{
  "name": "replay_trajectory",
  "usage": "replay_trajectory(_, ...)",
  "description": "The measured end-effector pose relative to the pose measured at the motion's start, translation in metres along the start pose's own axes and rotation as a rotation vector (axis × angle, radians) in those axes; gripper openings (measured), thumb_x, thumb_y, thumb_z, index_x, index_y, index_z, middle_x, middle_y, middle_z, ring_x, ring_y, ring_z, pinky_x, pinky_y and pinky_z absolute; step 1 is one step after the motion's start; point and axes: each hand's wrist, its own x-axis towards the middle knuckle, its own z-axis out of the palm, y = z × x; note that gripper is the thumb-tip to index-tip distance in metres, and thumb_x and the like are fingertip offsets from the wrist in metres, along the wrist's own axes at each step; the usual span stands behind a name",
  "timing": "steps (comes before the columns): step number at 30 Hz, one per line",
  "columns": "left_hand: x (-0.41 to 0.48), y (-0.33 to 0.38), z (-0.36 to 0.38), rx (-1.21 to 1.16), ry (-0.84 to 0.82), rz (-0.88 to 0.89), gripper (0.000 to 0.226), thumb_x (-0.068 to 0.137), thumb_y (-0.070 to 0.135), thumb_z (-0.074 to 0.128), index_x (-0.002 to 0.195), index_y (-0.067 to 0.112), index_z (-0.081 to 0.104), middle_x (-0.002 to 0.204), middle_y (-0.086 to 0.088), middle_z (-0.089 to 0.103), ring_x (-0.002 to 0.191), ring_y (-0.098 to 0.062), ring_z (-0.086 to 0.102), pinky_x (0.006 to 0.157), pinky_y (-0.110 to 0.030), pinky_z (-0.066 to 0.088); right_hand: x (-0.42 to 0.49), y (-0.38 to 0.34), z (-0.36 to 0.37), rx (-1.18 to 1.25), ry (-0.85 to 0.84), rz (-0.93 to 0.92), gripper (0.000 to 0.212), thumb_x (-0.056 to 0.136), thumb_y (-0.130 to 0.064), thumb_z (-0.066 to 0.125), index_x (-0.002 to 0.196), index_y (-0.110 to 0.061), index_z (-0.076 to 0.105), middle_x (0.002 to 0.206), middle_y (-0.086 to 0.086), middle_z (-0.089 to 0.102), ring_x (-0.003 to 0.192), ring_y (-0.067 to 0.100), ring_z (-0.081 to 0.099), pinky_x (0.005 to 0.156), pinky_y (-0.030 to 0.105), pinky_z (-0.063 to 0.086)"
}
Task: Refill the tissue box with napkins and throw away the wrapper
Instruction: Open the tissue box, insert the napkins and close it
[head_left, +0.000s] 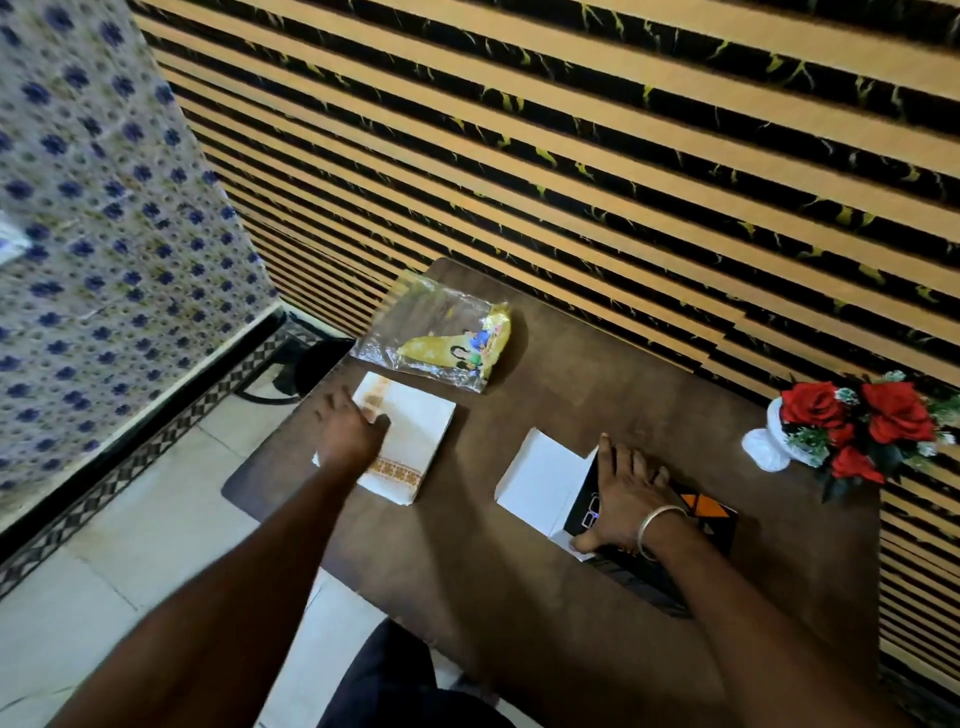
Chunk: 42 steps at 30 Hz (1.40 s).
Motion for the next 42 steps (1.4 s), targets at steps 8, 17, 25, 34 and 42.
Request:
replay_trajectory(8, 0.042, -0.025, 0.003, -0.012, -0.263, -0.217, 0.085, 0.076, 0.034, 0.081, 0.143, 0.005, 0.037, 0.143, -0.017, 0.048, 0.124, -0.034, 0.049, 0.096, -0.042, 0.047, -0.001, -0.001, 0.005, 0.0, 0.015, -0.003, 0.154, 0.045, -0.075, 0.074, 0.154, -0.013, -0.016, 0.161, 0.013, 0.007, 0.149, 0.037, 0.009, 0.117, 0.063, 0.018)
replay_trajectory(17, 0.059, -0.017, -0.003, -0.202, -0.506, -0.261, 0.05, 0.068, 0.008, 0.086, 0.111, -0.003, 0.064, 0.11, -0.016, 0.067, 0.095, -0.031, 0.063, 0.083, -0.035, 0.047, 0.001, -0.002, 0.01, 0.011, 0.021, -0.005, 0.155, 0.045, -0.075, 0.075, 0.153, -0.014, -0.017, 0.162, 0.013, 0.006, 0.15, 0.037, 0.007, 0.117, 0.065, 0.014)
replay_trajectory(25, 0.054, -0.022, -0.022, -0.386, -0.783, -0.336, 0.044, 0.082, 0.012, 0.075, 0.122, 0.002, 0.058, 0.113, -0.019, 0.071, 0.101, -0.037, 0.069, 0.089, -0.051, 0.056, -0.001, -0.003, 0.009, -0.01, 0.023, -0.012, 0.153, 0.046, -0.076, 0.074, 0.154, -0.012, -0.015, 0.162, 0.013, 0.007, 0.15, 0.038, 0.009, 0.116, 0.065, 0.014)
replay_trajectory(34, 0.049, -0.03, -0.02, -0.421, -0.902, -0.256, 0.045, 0.083, 0.009, 0.072, 0.126, 0.009, 0.058, 0.115, -0.017, 0.072, 0.103, -0.037, 0.07, 0.082, -0.049, 0.059, -0.001, -0.005, 0.012, -0.011, 0.016, -0.013, 0.155, 0.045, -0.078, 0.074, 0.154, -0.013, -0.016, 0.162, 0.014, 0.007, 0.15, 0.037, 0.007, 0.115, 0.066, 0.014)
replay_trajectory(42, 0.051, -0.052, -0.018, -0.64, -0.813, -0.182, 0.051, 0.085, 0.001, 0.069, 0.133, 0.012, 0.055, 0.119, -0.018, 0.07, 0.106, -0.041, 0.069, 0.07, -0.051, 0.061, -0.001, -0.006, 0.009, -0.025, -0.005, -0.006, 0.156, 0.045, -0.079, 0.074, 0.153, -0.013, -0.017, 0.163, 0.015, 0.004, 0.151, 0.038, 0.005, 0.116, 0.066, 0.014)
